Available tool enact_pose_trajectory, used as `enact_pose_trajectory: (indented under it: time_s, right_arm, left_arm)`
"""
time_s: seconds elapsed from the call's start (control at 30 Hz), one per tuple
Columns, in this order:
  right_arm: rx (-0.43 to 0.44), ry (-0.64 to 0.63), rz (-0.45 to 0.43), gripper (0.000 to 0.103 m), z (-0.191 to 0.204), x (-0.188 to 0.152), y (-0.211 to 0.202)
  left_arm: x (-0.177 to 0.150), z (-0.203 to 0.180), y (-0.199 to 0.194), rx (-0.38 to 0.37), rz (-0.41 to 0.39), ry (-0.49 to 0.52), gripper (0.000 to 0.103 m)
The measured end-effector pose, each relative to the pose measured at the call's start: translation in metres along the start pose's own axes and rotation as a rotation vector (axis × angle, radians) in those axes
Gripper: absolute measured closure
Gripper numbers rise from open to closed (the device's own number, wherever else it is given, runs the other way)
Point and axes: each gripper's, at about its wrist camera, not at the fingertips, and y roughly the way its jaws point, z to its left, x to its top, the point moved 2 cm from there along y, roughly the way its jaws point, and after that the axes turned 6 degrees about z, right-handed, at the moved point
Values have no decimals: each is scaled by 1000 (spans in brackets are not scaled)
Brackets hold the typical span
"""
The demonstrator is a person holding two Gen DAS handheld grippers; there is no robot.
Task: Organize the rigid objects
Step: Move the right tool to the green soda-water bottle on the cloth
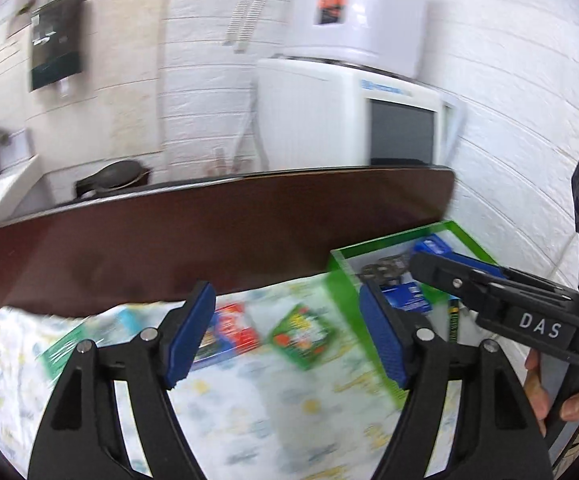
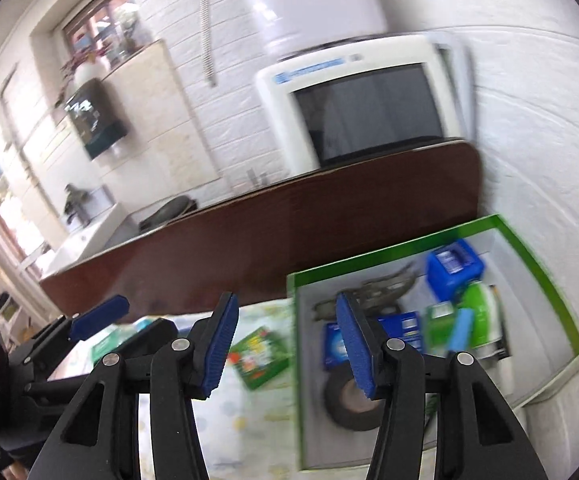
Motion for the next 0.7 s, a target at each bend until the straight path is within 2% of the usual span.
enact_pose_trajectory:
  time_s: [0.2,0.33,0.4,0.7]
  right_arm:
    - [110,-44,107,49,55,-15,39]
    - [180,-73,199,46,92,-24,72]
    - [194,-100,239,40,112,-28,89]
    - [225,-184,336,39,169,-38,144]
  left_arm:
    - [-38,89,-23,159,-14,-150,29]
    - [-65,137,-31,224,3,-229,29]
    - [-75,152,-30,239,23,-253,29]
    - [-102,186,-3,229,106,-261,29]
